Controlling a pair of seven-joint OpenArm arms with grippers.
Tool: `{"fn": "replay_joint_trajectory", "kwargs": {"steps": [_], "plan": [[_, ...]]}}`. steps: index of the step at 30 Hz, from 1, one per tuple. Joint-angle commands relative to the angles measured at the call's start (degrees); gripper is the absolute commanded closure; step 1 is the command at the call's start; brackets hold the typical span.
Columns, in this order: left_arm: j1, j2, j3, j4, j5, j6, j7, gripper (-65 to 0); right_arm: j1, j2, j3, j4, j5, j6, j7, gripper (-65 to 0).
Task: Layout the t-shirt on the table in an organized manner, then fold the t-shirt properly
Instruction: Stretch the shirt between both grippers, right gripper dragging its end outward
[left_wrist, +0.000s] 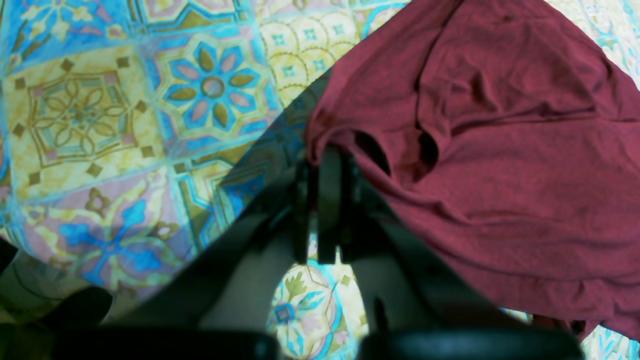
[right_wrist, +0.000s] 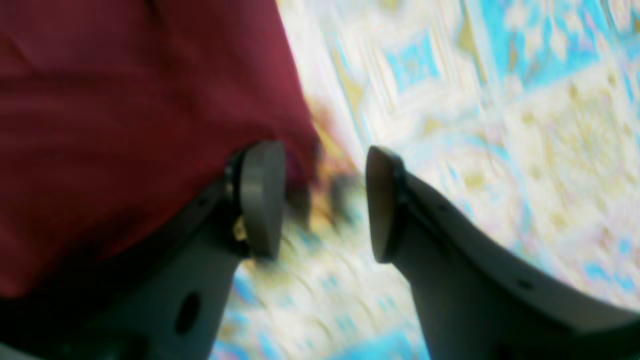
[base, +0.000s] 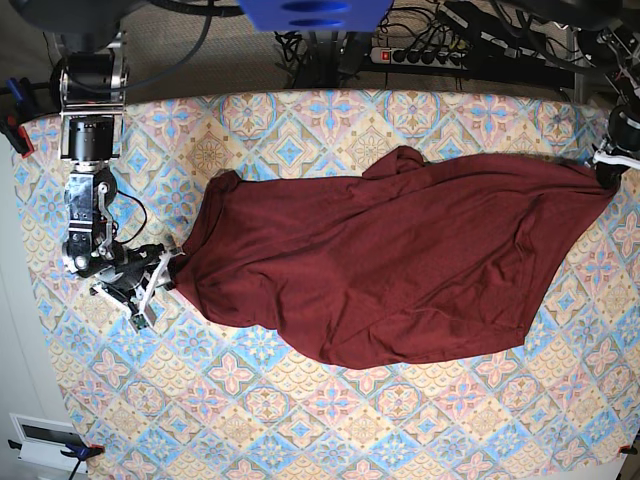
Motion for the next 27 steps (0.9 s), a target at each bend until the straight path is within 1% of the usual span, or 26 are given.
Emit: {"fn": "replay_joint_trajectory", "kwargs": {"steps": [1,3,5,13,18,19,21,23,24,27], "plan": [[0.0,-1.2,0.4,0.8,-0.6,-0.2,-1.2,0.0,1.5,0.6,0.2,1.1,1.9,0.1,0.8,-25.6],[0.0,-1.2,0.5,0.8,-0.6,-0.2,-1.2,0.0,1.5,0.5,0.1,0.4,3.9,0.1,0.8,-25.6],[0.0,-1.2,0.9,0.8,-0.6,-0.2,-1.2,0.0,1.5,0.4,0.1,-1.5,4.1,0.1,1.0,-25.6],[0.0,-1.2,0.9,0.8,-0.6,-0.2,-1.2,0.0,1.5,0.2,0.1,-9.7,4.1,0.1,5.4,-25.6],[0.0,-1.2,0.9,0.8,-0.6,-0.2,-1.2,0.0,1.5,-1.5,0.0,-13.2,4.1,0.1,5.9,-24.5],[0.0,-1.2,0.9,0.8,-0.6,-0.2,-1.2,0.0,1.5,-1.7,0.0,-13.4,4.1,0.2,5.9,-22.9],[0.0,-1.2,1.3,0.8,-0.6,-0.2,-1.2,0.0,1.5,-1.7,0.0,-13.4,4.1,2.0,6.0,-16.0],[0.0,-1.2,1.6,0.8,-0.7,-0.2,-1.2,0.0,1.5,-1.7,0.4,-13.4,4.0,2.5,6.6,-5.6],[0.0,-1.2,1.6,0.8,-0.7,-0.2,-1.2,0.0,1.5,-1.7,0.5,-13.4,4.1,2.5,8.1,0.0],[-0.1,-1.1,1.6,0.8,-0.7,-0.2,-1.2,0.0,1.6,-1.7,0.6,-13.4,4.1,2.6,12.5,-0.8]]}}
